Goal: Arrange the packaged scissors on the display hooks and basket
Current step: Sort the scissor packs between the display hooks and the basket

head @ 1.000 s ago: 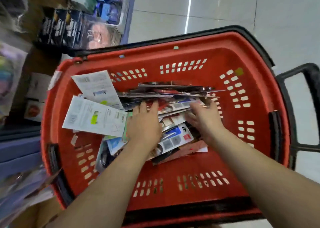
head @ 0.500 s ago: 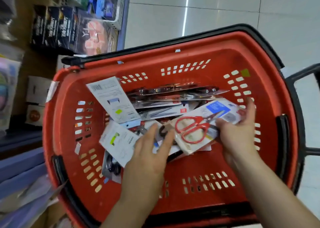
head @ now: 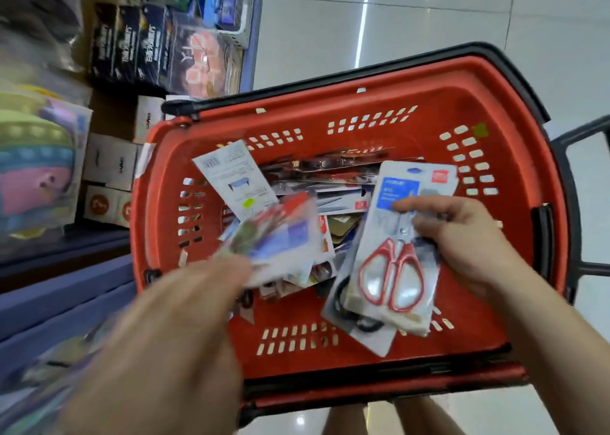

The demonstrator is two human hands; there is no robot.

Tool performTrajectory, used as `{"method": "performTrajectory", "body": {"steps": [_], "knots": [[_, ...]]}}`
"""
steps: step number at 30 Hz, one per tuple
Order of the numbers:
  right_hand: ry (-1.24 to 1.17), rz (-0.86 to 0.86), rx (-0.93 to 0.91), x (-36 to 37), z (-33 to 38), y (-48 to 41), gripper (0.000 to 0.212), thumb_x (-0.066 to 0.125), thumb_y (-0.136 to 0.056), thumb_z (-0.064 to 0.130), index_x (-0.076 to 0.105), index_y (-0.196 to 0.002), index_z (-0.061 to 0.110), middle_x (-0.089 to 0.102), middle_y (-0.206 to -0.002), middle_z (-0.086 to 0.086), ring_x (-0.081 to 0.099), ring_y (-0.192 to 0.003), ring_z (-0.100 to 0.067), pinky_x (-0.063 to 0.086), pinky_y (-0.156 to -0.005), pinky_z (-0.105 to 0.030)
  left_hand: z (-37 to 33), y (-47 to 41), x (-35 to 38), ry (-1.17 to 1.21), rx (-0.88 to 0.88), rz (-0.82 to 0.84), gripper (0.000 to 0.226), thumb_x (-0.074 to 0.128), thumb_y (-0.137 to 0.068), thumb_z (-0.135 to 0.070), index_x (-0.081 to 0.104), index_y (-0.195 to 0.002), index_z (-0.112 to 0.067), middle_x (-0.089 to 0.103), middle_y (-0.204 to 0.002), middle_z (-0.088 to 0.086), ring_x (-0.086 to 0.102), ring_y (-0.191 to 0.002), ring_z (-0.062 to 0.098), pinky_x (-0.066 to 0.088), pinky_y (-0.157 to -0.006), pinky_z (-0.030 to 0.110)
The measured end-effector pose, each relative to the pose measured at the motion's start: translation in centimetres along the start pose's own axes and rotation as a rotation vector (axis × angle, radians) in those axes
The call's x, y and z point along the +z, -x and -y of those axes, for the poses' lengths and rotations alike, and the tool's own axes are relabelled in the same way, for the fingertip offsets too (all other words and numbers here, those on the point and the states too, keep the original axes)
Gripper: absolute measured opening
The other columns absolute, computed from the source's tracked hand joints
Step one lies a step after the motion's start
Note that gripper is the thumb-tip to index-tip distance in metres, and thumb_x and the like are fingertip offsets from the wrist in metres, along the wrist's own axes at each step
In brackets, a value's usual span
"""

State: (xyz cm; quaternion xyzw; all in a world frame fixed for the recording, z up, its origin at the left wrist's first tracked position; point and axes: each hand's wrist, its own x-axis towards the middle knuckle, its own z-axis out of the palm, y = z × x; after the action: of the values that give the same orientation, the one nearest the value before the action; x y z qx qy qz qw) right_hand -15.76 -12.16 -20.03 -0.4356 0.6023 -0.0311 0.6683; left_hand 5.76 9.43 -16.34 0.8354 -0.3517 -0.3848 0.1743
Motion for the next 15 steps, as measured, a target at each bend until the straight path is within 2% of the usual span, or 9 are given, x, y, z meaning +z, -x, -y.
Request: {"method": "performTrajectory", "body": {"steps": [1, 2, 3, 4, 7, 9, 11, 13, 15], "knots": [[-0.073, 0.025, 0.043, 0.8, 0.0, 0.1, 0.043, 0.042, -0.088, -0.018, 0.076, -0.083, 0.009, 0.073, -0.081, -0.011, 0.063, -0.054, -0.01, 0.047, -0.047, -0.015, -3.4, -0.6, 1.0, -0.123, 0.151, -0.017, 0.055, 0.017, -0.107, -0.026, 0.052, -0.122, 0.013, 0.057, -0.13, -0.005, 0.051, -0.122, 0.012, 0.021, -0.108, 0.005], [-0.129, 0.033, 0.08, 1.4, 0.0, 0.3, 0.04, 0.045, -0.085, -0.013, 0.077, -0.077, 0.009, 0.074, -0.087, -0.017, 0.065, -0.065, -0.021, 0.051, -0.053, -0.022, -5.4, 0.6, 1.9, -0.182, 0.39, -0.119, 0.041, 0.025, -0.102, -0.007, 0.059, -0.123, 0.0, 0.061, -0.129, -0.005, 0.053, -0.121, 0.014, 0.032, -0.107, 0.011], [-0.169, 0.035, 0.112, 2.0, -0.2, 0.4, 0.033, 0.05, -0.084, -0.005, 0.077, -0.074, 0.009, 0.074, -0.088, -0.02, 0.063, -0.072, -0.029, 0.049, -0.058, -0.028, -7.7, 1.9, 3.1, -0.052, 0.504, -0.053, 0.038, 0.035, -0.098, -0.003, 0.068, -0.116, -0.007, 0.067, -0.122, -0.003, 0.06, -0.114, 0.019, 0.042, -0.104, 0.021], [-0.206, 0.033, 0.142, 2.4, -0.2, 0.5, 0.023, 0.056, -0.084, 0.005, 0.076, -0.074, 0.008, 0.074, -0.085, -0.019, 0.06, -0.075, -0.033, 0.044, -0.062, -0.033, -8.2, 3.5, 5.1, 0.004, 0.565, -0.258, 0.035, 0.04, -0.098, -0.004, 0.075, -0.105, -0.007, 0.072, -0.111, 0.002, 0.066, -0.103, 0.022, 0.049, -0.096, 0.028], [-0.225, -0.007, 0.192, 2.8, -0.9, 0.4, 0.04, 0.066, -0.086, 0.047, 0.071, -0.082, 0.008, 0.075, -0.076, -0.01, 0.071, -0.07, -0.029, 0.049, -0.067, -0.034, -6.4, 2.5, 8.7, 0.157, 0.58, -0.15, 0.046, 0.037, -0.105, -0.013, 0.079, -0.089, -0.006, 0.074, -0.096, 0.003, 0.069, -0.09, 0.02, 0.053, -0.087, 0.027], [-0.168, 0.015, 0.202, 3.1, -1.4, 0.0, 0.059, 0.063, -0.071, 0.066, 0.071, -0.089, 0.01, 0.077, -0.082, -0.008, 0.075, -0.076, -0.027, 0.057, -0.071, -0.037, -4.9, 0.7, 10.1, 0.16, 0.534, -0.132, 0.031, 0.048, -0.092, -0.006, 0.078, -0.087, -0.008, 0.075, -0.093, 0.0, 0.068, -0.09, 0.015, 0.053, -0.085, 0.025], [-0.11, 0.075, 0.177, 3.8, -2.1, -0.1, 0.04, 0.071, -0.074, 0.05, 0.07, -0.088, 0.013, 0.078, -0.086, -0.007, 0.076, -0.077, -0.024, 0.06, -0.068, -0.036, -3.9, -0.2, 11.1, 0.143, 0.492, -0.028, 0.027, 0.052, -0.078, -0.007, 0.078, -0.085, -0.01, 0.075, -0.091, -0.001, 0.069, -0.088, 0.014, 0.055, -0.081, 0.027], [-0.1, 0.055, 0.141, 4.7, -3.1, -0.4, 0.014, 0.08, -0.078, 0.016, 0.069, -0.086, 0.014, 0.078, -0.086, -0.006, 0.076, -0.076, -0.02, 0.062, -0.069, -0.035, -3.4, -0.3, 11.8, 0.081, 0.501, 0.107, 0.029, 0.05, -0.075, -0.009, 0.078, -0.086, -0.01, 0.075, -0.09, -0.001, 0.069, -0.086, 0.015, 0.056, -0.078, 0.029], [-0.057, 0.005, 0.123, 5.1, -4.0, -0.8, 0.022, 0.081, -0.075, 0.001, 0.067, -0.085, 0.014, 0.078, -0.083, -0.002, 0.076, -0.076, -0.02, 0.062, -0.072, -0.037, -3.4, -1.0, 12.1, 0.063, 0.489, 0.218, 0.033, 0.052, -0.073, -0.004, 0.077, -0.092, -0.013, 0.074, -0.095, -0.002, 0.068, -0.091, 0.015, 0.057, -0.081, 0.031]]}}
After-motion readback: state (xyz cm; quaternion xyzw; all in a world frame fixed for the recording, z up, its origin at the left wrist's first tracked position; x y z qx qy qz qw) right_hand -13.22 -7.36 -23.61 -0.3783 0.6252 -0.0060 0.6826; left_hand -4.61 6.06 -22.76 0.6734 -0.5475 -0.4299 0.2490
